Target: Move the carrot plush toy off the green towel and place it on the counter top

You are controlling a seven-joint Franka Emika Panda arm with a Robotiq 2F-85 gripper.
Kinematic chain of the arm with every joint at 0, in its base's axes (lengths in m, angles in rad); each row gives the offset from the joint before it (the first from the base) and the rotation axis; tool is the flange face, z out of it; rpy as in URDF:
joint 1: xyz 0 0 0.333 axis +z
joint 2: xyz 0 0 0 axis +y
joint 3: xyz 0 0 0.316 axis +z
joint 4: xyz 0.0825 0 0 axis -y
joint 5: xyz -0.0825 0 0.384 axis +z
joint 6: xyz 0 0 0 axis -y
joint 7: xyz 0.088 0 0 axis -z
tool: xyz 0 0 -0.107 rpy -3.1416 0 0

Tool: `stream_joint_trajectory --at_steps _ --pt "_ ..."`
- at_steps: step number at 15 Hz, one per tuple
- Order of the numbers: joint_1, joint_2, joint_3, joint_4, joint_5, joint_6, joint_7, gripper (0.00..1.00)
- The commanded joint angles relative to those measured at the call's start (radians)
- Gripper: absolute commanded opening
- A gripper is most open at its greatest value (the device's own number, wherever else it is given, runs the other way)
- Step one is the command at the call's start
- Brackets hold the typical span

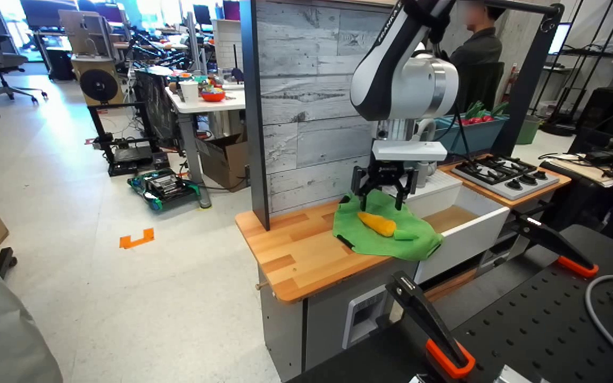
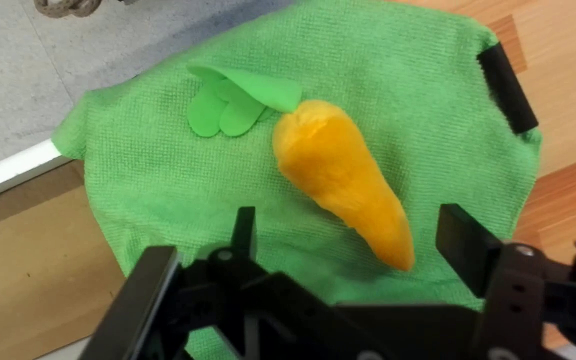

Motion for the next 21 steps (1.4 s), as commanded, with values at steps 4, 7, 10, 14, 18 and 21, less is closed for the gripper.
stream_joint_trajectory --at_steps 4,7,10,14,18,21 --pt "-0.010 -0.023 0.027 -0.060 0.001 0.032 -0.069 0.72" --pt "-0.010 -0.023 0.025 -0.064 -0.003 0.025 -0.082 0.49" --pt "-0.012 -0.022 0.024 -0.066 -0.006 0.019 -0.097 0.27" --pt "-0.014 -0.020 0.021 -0.063 -0.007 0.013 -0.109 0.01" --pt "-0.017 -0.021 0.022 -0.060 -0.005 0.010 -0.111 0.00" --pt "-0.028 -0.035 0.030 -0.065 0.006 0.008 -0.115 0.01"
